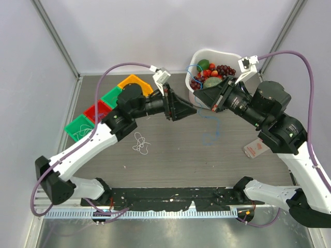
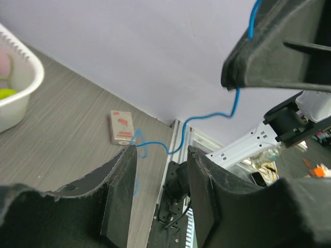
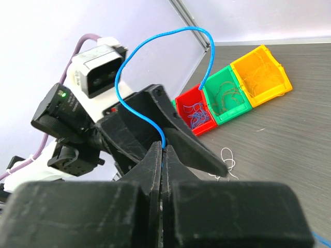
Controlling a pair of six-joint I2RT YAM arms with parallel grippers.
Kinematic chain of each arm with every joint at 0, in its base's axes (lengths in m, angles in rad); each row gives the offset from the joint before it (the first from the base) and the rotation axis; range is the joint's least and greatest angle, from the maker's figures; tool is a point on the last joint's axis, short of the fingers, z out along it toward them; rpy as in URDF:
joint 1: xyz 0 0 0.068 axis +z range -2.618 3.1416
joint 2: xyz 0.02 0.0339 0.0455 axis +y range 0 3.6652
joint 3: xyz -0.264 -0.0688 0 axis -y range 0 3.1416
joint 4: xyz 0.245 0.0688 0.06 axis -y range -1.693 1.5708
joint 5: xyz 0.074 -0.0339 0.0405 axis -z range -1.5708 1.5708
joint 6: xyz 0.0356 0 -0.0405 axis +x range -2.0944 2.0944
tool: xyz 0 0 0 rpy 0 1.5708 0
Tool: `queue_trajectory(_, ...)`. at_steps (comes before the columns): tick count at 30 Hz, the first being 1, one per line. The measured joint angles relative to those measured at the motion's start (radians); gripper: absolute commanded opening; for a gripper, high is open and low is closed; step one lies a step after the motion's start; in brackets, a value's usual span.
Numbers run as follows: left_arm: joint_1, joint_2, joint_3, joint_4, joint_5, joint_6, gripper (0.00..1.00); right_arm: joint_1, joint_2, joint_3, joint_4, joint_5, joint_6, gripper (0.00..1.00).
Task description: Untangle the cables
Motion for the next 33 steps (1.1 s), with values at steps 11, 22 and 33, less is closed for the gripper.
queue_trajectory(11, 0.044, -0.165, -0.071, 0.022, -0.065, -0.003, 0.7, 0.0, 0.009, 0.0, 0.004, -0.008, 0.004, 0.01)
queue_trajectory(22, 0.01, -0.03, -0.001, 0.025, -0.022, -0.004, 0.64, 0.0, 0.024, 0.0, 0.019, -0.029, 0.031, 0.01)
queue_trajectory(33, -0.012, 0.004, 0.037, -0.083, -0.086, 0.058, 0.0, 0.0, -0.003, -0.027, 0.034, -0.024, 0.053, 0.65)
